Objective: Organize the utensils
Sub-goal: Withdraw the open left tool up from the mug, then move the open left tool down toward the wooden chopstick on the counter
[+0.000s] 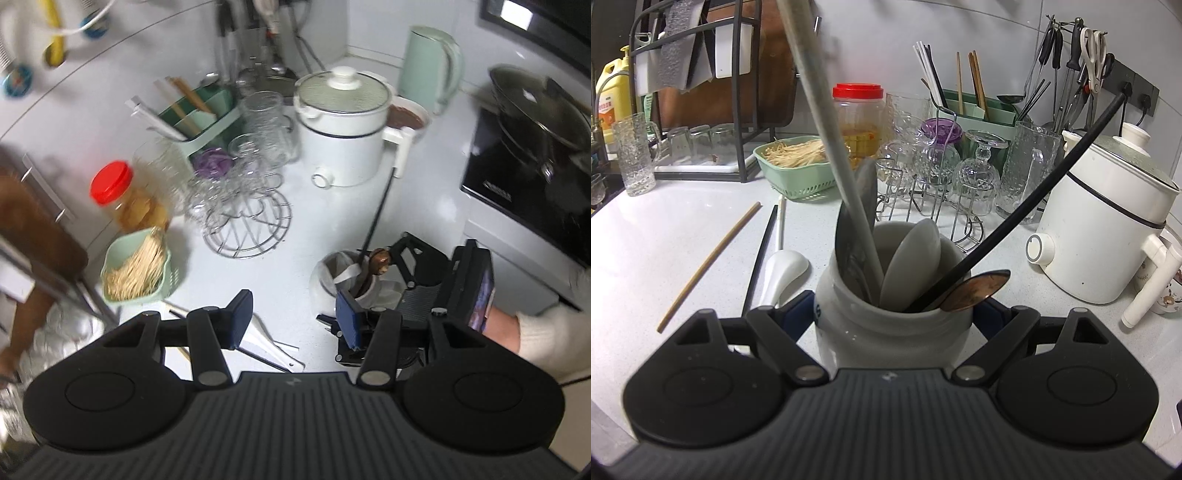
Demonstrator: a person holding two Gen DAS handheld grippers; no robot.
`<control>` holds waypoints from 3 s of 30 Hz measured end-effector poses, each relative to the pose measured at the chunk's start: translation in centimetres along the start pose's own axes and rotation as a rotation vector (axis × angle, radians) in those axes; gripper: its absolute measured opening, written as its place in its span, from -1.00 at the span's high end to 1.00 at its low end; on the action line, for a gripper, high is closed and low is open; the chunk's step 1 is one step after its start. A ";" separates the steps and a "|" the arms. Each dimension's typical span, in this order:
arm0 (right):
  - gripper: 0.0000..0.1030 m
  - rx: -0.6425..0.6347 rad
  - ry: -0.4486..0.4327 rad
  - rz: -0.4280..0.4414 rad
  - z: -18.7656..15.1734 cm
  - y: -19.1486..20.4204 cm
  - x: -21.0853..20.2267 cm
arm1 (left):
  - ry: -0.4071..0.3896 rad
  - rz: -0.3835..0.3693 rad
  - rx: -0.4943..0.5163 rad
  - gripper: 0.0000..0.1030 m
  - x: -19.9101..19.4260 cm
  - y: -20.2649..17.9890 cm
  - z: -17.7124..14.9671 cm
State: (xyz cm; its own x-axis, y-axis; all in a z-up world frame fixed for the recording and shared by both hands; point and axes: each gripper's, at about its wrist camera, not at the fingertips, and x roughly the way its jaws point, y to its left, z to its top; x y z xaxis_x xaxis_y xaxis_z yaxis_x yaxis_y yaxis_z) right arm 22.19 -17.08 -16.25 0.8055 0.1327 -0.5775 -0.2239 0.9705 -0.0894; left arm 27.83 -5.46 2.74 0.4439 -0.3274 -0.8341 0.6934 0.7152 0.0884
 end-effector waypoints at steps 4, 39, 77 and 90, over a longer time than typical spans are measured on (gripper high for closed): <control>-0.77 0.001 0.003 -0.001 0.0 0.0 0.0 | -0.022 0.014 -0.109 -0.08 0.3 1.0 -2.0; -0.76 0.009 0.029 -0.008 -0.3 0.3 -0.7 | -0.053 0.133 -0.796 -0.05 6.4 2.7 -18.0; -0.77 0.031 0.093 -0.066 0.5 1.1 -0.2 | -0.040 0.262 -0.719 0.38 18.2 12.4 -17.7; -0.77 0.032 0.083 -0.065 0.3 1.1 -0.3 | -0.030 0.317 -0.659 0.38 21.7 17.2 -13.4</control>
State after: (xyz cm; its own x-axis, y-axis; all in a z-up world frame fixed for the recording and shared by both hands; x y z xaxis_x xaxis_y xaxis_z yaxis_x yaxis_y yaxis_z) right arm 21.91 -16.03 -15.93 0.7690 0.0537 -0.6370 -0.1545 0.9825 -0.1037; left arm 41.79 8.01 -21.14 0.5887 -0.0534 -0.8066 0.0482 0.9984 -0.0310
